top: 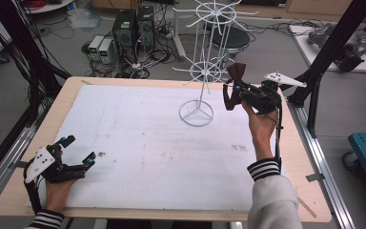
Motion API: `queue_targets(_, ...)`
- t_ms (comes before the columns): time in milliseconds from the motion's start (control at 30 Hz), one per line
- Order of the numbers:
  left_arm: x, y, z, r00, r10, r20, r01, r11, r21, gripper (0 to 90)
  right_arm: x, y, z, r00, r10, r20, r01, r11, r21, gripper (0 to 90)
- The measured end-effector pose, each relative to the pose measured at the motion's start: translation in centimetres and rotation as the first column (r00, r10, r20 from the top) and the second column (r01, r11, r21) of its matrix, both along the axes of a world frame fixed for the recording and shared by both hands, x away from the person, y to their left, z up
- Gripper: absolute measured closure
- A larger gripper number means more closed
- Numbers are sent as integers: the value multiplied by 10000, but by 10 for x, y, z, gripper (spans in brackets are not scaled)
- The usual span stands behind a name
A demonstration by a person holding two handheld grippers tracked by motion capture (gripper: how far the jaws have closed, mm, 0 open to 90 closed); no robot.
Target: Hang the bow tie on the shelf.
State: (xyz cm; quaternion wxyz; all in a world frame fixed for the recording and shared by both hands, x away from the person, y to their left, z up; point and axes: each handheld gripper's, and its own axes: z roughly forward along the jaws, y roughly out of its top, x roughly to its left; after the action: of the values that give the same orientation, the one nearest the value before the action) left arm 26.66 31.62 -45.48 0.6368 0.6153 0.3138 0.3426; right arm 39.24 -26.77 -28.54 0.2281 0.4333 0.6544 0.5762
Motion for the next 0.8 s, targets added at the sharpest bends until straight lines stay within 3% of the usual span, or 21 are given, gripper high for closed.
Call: queue_targets(800, 0, 0, 0, 10000, -8, -9, 8, 10000, -5, 17, 12, 27, -3, 9992, 315, -251, -320, 9993, -198, 756)
